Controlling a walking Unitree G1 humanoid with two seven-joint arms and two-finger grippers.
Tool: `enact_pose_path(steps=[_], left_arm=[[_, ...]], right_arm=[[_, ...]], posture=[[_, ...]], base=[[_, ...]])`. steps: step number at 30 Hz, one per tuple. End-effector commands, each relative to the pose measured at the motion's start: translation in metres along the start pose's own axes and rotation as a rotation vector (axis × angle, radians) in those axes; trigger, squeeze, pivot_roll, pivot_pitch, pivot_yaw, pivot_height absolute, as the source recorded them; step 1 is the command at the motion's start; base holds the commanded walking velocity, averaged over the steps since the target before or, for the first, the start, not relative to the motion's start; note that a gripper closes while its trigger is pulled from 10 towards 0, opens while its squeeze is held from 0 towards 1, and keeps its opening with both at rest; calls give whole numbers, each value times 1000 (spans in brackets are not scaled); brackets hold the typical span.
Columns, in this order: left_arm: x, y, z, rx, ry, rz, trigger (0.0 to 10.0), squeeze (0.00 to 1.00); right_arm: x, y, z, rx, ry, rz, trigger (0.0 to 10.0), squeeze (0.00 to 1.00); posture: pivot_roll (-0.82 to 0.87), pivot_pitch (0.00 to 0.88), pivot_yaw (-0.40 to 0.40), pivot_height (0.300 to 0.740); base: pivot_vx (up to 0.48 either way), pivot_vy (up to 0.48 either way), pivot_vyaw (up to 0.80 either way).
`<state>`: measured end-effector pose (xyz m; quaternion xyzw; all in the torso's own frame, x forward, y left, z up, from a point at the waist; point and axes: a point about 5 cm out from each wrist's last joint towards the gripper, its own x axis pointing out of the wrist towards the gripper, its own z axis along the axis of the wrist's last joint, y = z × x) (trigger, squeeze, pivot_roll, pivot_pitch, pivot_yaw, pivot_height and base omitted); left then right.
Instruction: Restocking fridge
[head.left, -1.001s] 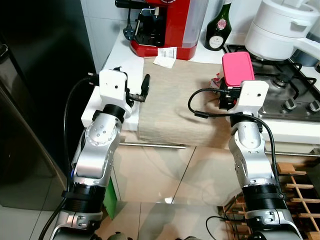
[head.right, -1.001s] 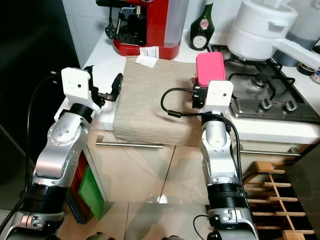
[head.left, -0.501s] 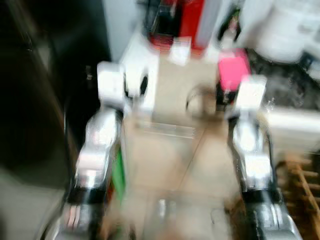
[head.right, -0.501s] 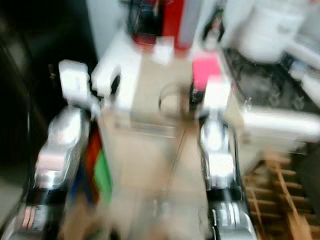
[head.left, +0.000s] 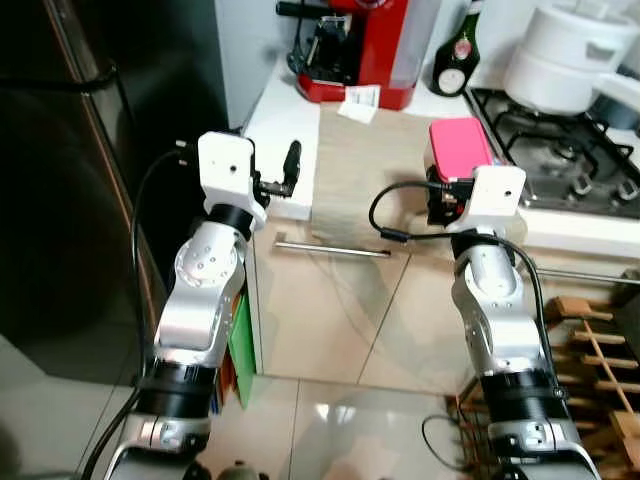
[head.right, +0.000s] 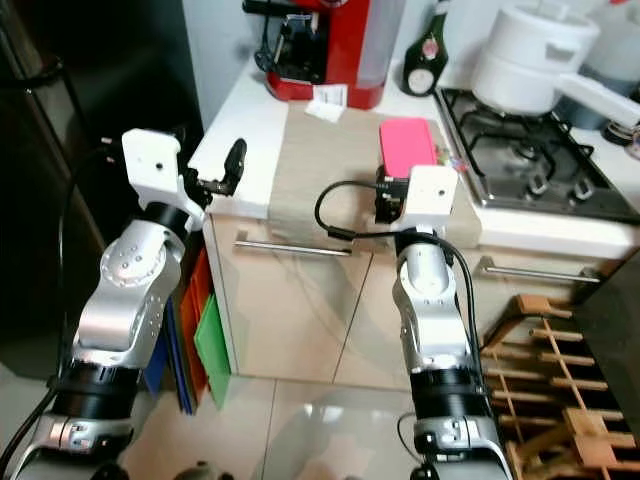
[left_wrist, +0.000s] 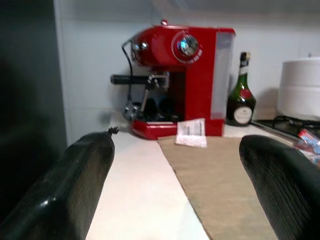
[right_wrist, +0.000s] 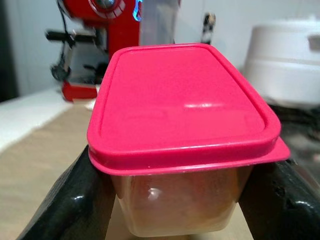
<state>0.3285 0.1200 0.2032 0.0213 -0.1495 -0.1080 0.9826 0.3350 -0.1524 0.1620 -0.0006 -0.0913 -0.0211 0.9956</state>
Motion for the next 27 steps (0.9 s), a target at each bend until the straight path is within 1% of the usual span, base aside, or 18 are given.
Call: enact_pose_path(steps=[1,9,20,27], left_arm=[[1,-3,-1,-5,4,-8,10000,0],[1,-5,-1,-12,6,-11,10000,0],[-1,-3,-1,-1,9,-9,10000,0],[-1,-2,-2,1,11,-10,10000,0]], right_arm=[[-1,-5,2,1,-1,-15,0,0],[-3,-7,0,-4,9,-14,0,0],[-2,-2,-1,-1,19,4,0,0],[-3,-1,-2,1,23,7,0,0]], posture=[[45,0,-33,740],[39,0,-36,740],[55,0,-38,740],[53,0,-32,740]], base=[[-292,-285,0],[-282,-286,0],[-272,-273,0],[-270,-272,0]])
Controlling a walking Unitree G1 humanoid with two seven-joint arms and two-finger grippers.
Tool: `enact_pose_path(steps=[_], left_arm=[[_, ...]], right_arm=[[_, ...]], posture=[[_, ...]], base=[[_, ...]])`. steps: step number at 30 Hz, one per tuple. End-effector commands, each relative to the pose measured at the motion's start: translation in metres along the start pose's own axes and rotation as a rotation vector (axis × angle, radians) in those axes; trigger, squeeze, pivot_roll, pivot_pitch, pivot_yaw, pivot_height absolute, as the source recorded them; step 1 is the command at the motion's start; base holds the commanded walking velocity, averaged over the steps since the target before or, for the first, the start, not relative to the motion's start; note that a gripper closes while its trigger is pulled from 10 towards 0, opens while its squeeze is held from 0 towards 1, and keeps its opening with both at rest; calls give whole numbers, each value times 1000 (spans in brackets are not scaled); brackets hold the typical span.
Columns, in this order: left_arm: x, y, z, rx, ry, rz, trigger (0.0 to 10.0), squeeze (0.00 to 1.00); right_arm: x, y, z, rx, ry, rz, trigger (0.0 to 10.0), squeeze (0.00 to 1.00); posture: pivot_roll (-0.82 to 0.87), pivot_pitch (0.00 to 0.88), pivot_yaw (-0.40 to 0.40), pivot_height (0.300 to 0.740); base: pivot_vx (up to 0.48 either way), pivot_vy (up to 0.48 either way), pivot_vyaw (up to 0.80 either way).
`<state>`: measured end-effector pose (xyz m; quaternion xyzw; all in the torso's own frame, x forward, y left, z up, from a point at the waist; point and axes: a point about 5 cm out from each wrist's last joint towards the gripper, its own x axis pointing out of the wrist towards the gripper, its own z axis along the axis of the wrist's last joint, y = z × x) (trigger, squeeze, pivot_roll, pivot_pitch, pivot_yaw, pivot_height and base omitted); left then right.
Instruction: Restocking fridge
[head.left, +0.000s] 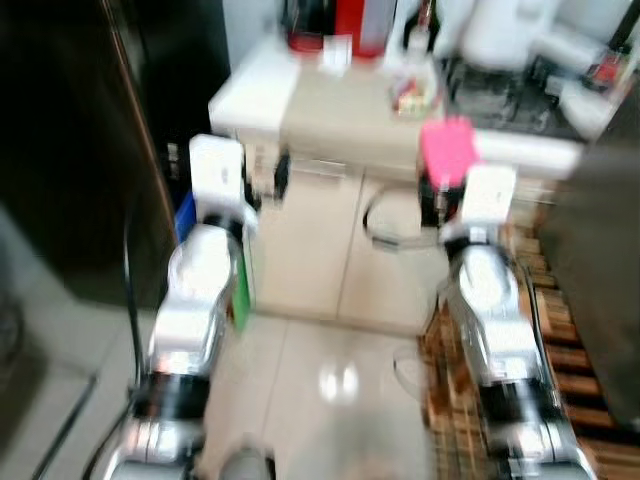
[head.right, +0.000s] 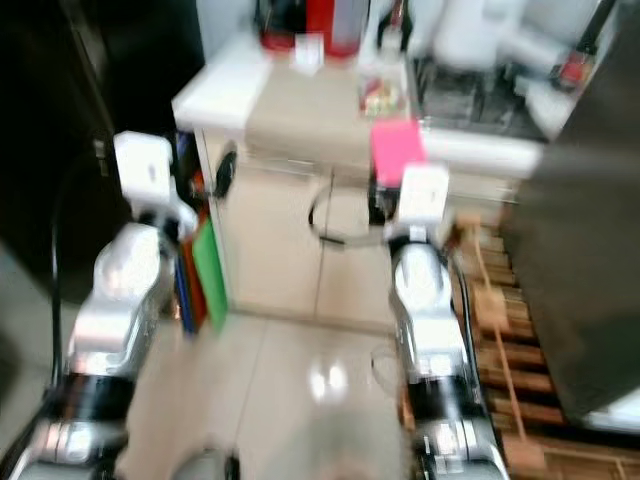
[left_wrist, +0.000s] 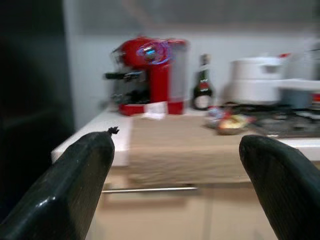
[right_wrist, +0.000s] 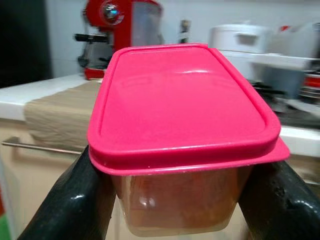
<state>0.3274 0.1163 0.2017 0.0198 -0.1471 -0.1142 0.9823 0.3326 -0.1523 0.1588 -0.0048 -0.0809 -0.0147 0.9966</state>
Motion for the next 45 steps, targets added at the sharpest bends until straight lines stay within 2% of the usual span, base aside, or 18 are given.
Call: enact_pose_path(steps=[1,5,8,11,17,26,31,36,38,39,40,42,43,45], left_arm=[[-1,2,-1,6,8,1,10000,0],[-1,0,-3,-10,13,-10,10000,0],[0,-2,-2,-93,-6,-50,10000,0],[1,-6,-3,-59,-2,-76,10000,0],[3,-11,1,-72,-17,-99,10000,0],[-4,-13,0,-91,-25,-134,10000,0],[-2,-16,-2,-115,-14,-120,10000,0],[-3,-17,-1,-115,-17,-120,10000,0],[-4,-16,-1,-114,-16,-118,10000,0],[-4,-16,-1,-114,-16,-118,10000,0],[-4,-15,-2,-114,-15,-117,10000,0],[-5,-14,-3,-116,-8,-116,10000,0],[-5,-14,-4,-117,-6,-116,10000,0],[-5,-16,-5,-122,2,-125,10000,0]], right_arm=[[0,-1,0,8,2,-6,0,0],[-2,-4,0,2,2,-11,0,0],[-4,-9,1,-10,-1,-23,0,0],[-4,-12,1,-15,-4,-33,0,0],[-7,-13,0,-21,-3,-32,0,0],[-13,-11,-4,-21,1,-24,0,0],[-18,-14,-4,-30,8,-10,0,0],[-24,-11,-4,-8,10,75,0,0],[-35,-16,-12,-14,69,147,0,0],[-35,-16,-12,-14,69,147,0,0],[-40,-21,-16,-24,96,168,0,0],[-56,-50,-32,-85,201,137,0,0],[-60,-59,-37,-107,233,121,0,0],[-70,-91,-43,-149,290,3,0,0]], posture=[[53,0,-32,740],[41,0,-26,740],[13,0,-16,740],[6,0,-11,740],[13,0,-3,740],[-4,0,10,740],[-14,0,6,740],[-10,0,-3,740],[-8,0,-7,740],[-8,0,-7,740],[-8,0,-7,740],[-26,0,-4,740],[-26,0,-4,740],[-45,0,6,740]], base=[[-259,-255,0],[0,0,0],[0,0,0],[0,-160,0],[0,-480,0],[0,-480,0],[0,0,0],[0,0,0],[0,0,0],[0,0,0],[0,0,0],[0,0,0],[0,0,0],[0,0,0]])
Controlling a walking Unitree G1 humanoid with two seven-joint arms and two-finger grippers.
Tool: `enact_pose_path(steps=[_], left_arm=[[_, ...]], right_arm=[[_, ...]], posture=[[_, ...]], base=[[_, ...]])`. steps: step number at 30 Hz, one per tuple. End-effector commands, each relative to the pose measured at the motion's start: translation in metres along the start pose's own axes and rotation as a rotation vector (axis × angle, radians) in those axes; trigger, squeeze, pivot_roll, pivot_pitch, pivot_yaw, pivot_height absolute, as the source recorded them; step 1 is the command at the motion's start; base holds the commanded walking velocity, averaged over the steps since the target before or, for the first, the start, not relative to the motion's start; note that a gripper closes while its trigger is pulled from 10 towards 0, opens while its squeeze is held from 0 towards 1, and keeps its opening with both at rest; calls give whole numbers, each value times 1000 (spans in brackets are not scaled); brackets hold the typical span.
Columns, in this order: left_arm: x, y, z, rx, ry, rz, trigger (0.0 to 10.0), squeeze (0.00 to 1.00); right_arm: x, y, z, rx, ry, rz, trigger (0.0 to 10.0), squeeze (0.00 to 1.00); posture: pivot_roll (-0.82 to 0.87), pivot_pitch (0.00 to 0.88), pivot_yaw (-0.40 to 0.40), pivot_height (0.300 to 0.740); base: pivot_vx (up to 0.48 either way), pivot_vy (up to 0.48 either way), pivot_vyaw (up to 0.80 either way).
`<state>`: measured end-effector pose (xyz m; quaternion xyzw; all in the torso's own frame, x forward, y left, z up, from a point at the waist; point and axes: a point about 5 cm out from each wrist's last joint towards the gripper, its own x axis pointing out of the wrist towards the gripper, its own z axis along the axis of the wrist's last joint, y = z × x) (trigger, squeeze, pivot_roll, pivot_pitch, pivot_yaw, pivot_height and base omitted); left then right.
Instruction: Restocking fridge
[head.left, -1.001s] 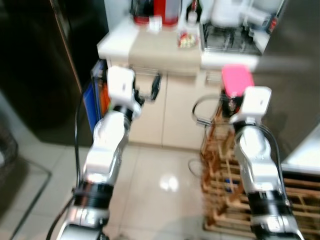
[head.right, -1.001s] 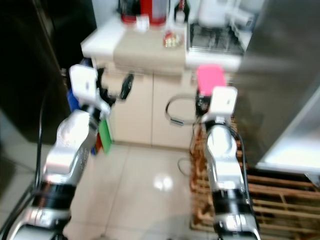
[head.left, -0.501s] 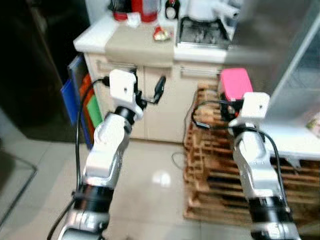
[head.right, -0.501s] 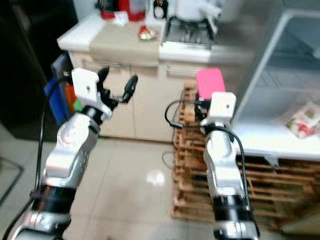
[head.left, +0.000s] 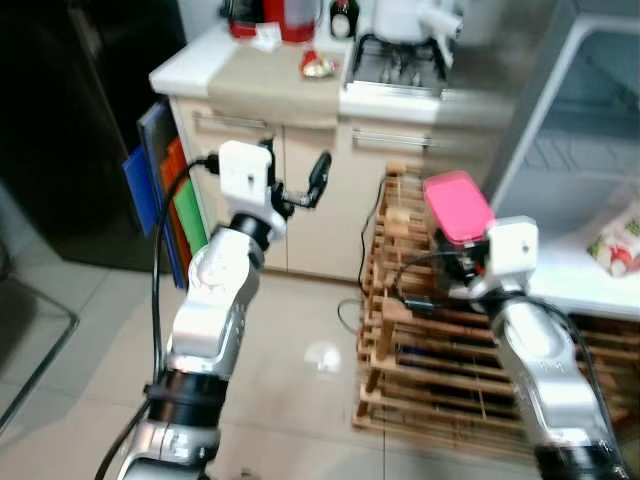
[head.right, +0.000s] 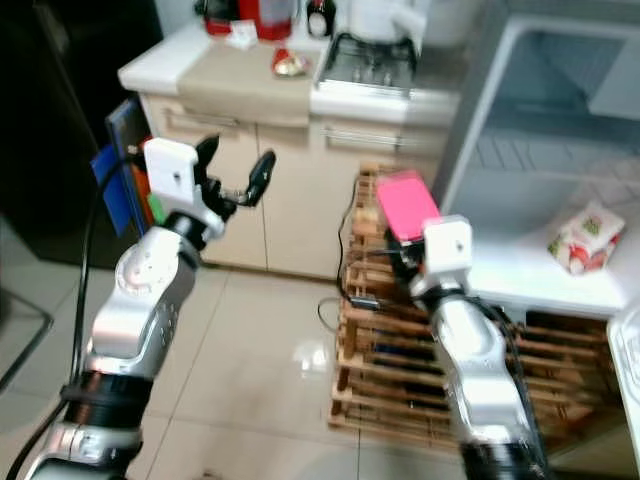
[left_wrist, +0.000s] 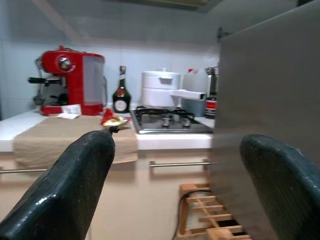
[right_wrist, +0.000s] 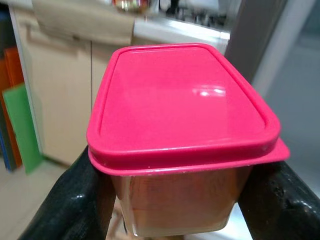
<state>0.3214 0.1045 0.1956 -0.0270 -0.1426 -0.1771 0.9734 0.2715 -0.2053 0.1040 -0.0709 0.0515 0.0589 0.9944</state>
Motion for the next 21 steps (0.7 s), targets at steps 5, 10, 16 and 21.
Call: enact_pose_path(steps=[5,10,16,21], left_arm=[[3,-9,-5,-28,21,-52,10000,0],[7,-12,-6,-34,23,-73,10000,0],[9,-13,-5,-35,22,-76,10000,0],[6,-13,-6,-33,24,-76,10000,0]], right_arm=[[-36,-97,-20,-57,144,-536,0,0],[-48,-112,-23,-113,193,-632,0,0],[-65,-131,-39,-117,286,-728,0,0],[-80,-151,-49,-168,353,-825,0,0]], posture=[[-72,0,24,740],[-85,0,30,740],[-85,0,29,740],[-80,0,25,740]], base=[[0,0,0],[0,0,0],[0,0,0],[0,0,0]])
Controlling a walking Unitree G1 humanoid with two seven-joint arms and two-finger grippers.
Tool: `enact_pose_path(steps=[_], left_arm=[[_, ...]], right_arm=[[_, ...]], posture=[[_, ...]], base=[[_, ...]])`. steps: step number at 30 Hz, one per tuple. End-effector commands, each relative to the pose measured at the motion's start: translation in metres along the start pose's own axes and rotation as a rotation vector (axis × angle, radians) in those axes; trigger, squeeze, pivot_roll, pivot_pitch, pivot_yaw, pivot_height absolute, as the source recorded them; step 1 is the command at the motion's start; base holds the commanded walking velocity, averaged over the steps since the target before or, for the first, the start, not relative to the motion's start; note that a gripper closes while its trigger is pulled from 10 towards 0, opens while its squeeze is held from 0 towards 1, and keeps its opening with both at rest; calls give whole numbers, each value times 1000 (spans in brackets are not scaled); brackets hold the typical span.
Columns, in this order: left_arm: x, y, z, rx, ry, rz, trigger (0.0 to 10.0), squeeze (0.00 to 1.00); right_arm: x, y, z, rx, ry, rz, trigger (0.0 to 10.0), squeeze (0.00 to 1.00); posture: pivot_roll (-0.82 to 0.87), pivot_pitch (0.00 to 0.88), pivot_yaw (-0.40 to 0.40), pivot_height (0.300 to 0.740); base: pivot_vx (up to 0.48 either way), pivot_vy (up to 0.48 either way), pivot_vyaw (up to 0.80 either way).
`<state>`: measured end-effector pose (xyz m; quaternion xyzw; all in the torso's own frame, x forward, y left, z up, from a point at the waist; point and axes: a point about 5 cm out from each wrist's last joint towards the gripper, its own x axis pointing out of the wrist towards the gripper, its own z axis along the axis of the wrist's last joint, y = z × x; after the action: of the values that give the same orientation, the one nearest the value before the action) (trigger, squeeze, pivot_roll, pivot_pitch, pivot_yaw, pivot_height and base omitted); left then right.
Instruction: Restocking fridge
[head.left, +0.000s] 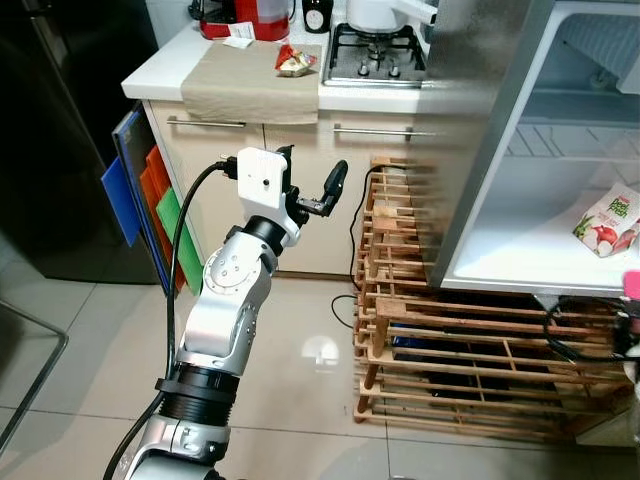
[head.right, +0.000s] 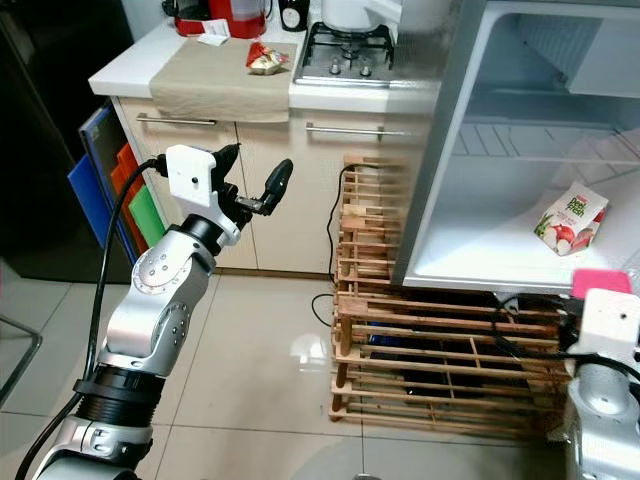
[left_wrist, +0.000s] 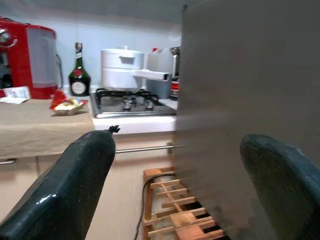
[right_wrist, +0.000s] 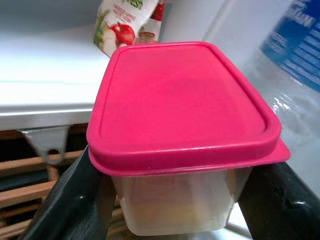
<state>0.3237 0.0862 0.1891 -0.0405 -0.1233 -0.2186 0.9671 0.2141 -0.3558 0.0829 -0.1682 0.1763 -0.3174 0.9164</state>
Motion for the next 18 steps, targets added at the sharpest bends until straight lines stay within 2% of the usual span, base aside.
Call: enact_pose_path(steps=[1,5,11,14,18], left_arm=[[-1,4,3,13,-9,2,10000,0],[-1,3,4,14,-11,3,10000,0],[-1,5,5,18,-10,4,10000,0],[-1,6,5,20,-9,8,10000,0],[-1,7,5,23,-8,11,10000,0]], right_arm=[[4,-17,-5,-14,30,-81,0,0],[7,-24,-9,-15,52,-115,0,0],[10,-18,3,-77,-7,-118,0,0],[11,-8,10,-118,-43,-94,0,0],[12,-17,6,-171,-27,-153,0,0]], posture=[[-80,0,25,740],[-70,0,22,740],[-64,0,20,740],[-60,0,17,740],[-54,0,14,740]], base=[[0,0,0],[0,0,0],[0,0,0],[0,0,0],[0,0,0]])
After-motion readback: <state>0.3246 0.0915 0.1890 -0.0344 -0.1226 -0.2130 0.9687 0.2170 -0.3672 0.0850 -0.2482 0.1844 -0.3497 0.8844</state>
